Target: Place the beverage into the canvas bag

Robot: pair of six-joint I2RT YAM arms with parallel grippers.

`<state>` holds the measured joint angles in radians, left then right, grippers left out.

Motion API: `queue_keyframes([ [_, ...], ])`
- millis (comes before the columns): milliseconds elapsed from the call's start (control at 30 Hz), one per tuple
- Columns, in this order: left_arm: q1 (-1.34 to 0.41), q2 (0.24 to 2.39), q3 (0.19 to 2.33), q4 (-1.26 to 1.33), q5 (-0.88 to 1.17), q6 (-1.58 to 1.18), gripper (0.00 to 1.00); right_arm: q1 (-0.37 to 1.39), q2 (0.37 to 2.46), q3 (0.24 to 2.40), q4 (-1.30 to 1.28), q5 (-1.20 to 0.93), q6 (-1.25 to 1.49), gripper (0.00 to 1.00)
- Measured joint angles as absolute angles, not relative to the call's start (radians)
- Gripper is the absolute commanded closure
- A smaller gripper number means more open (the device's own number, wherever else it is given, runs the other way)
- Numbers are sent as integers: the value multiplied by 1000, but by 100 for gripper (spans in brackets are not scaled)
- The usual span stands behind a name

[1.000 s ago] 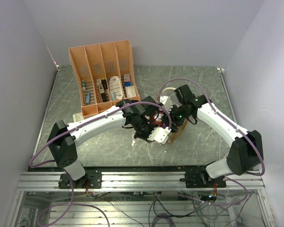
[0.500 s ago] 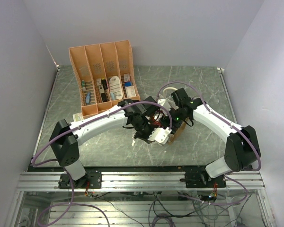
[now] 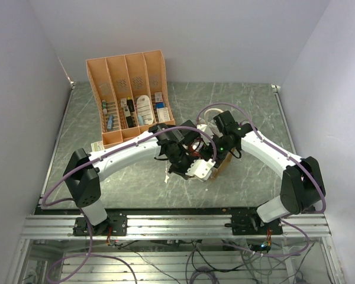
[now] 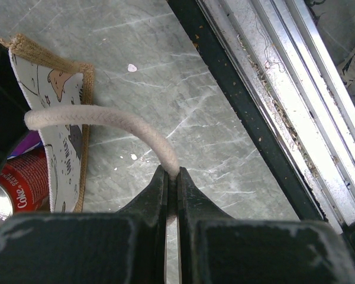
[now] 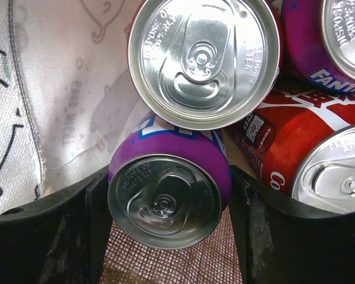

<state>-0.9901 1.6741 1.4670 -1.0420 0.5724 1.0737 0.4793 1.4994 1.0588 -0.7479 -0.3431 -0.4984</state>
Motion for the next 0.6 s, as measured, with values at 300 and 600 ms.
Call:
queue_keyframes([
  [300, -990, 1687, 1477, -1045, 572, 1073, 93, 479, 1499, 1059, -753, -351, -498, 15],
  [600, -990, 1687, 1477, -1046, 572, 1073, 93, 480, 1499, 1077, -762, -355, -500, 9],
])
